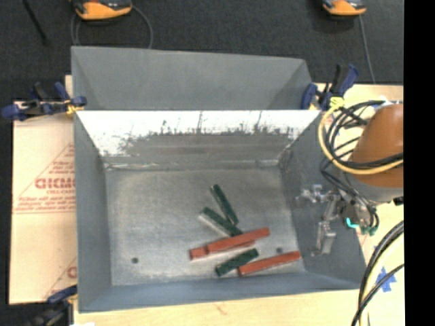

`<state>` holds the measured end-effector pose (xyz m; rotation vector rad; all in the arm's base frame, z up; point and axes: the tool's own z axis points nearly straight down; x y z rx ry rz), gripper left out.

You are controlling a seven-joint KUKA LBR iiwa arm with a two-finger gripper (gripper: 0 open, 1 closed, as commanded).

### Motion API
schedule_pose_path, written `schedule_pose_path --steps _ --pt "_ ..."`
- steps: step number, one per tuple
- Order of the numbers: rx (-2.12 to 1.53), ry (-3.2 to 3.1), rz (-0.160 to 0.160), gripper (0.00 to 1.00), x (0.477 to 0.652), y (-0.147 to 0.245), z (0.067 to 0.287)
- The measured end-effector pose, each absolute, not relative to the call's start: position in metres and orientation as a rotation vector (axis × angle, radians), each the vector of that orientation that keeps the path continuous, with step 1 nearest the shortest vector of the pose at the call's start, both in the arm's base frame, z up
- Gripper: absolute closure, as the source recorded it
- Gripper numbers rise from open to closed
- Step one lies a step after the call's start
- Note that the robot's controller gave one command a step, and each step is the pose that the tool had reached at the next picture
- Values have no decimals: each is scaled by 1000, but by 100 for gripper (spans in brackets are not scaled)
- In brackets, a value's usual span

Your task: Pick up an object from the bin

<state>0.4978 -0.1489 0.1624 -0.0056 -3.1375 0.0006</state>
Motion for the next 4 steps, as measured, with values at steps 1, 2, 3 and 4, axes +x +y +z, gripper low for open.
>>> schedule_pose_path --steps 1,2,3,4 --pt "1004 -2995 13 0 477 -114 73" --pt "1157 -2928 4 0 490 -77 71" --pt "1161 -2926 5 100 490 -78 71" --pt "1128 -2943 9 100 515 -72 197"
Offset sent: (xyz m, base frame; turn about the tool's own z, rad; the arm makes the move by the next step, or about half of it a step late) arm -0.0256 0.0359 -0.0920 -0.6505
